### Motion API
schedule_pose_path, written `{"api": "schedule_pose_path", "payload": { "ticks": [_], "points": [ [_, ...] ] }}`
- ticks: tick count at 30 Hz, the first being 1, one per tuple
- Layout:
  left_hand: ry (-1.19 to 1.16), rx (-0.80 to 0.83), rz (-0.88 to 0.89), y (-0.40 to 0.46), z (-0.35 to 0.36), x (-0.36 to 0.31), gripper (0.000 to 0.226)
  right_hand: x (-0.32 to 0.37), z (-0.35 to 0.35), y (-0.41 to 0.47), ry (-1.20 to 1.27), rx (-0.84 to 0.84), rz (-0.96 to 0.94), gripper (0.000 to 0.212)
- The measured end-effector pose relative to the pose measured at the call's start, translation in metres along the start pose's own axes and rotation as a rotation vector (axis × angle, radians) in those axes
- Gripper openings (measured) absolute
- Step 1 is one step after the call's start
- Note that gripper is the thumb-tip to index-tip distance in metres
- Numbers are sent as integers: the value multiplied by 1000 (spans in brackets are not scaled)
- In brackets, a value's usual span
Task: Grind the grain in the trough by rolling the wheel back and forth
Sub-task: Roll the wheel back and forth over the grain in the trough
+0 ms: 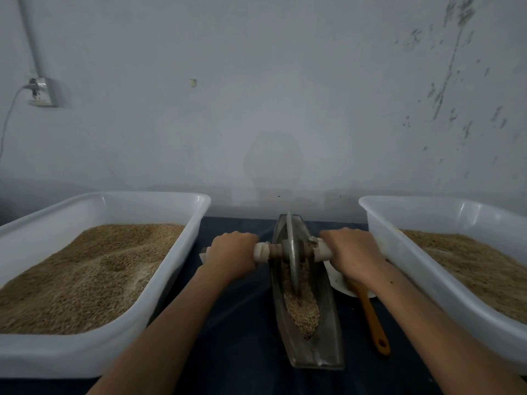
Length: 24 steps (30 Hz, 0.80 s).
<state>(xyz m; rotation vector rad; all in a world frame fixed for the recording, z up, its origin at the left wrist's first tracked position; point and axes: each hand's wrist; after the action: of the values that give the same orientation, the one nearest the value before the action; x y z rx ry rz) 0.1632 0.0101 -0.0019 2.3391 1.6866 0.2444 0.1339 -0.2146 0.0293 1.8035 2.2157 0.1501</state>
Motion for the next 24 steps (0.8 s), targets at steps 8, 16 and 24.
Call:
{"api": "schedule_pose_path", "payload": {
  "ticks": [8,16,24],
  "points": [
    [-41,389,-31,3,-17,-4,24,-7,-12,3,6,348,-33,31],
    [5,259,-28,2,-16,-7,20,-8,-7,3,21,272,-23,24],
    [16,35,-28,-2,-7,-6,13,-2,1,2,30,19,-12,13]
  ]
}}
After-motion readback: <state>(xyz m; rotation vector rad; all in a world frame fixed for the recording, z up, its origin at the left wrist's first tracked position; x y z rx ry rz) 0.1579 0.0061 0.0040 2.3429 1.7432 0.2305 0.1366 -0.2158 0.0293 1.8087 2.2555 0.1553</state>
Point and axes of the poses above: each hand's wrist, its own y-axis towards the middle knuckle, its own z-axis out of the palm, x = y × z, and after that the axes turned 2 degrees about z, right-handed
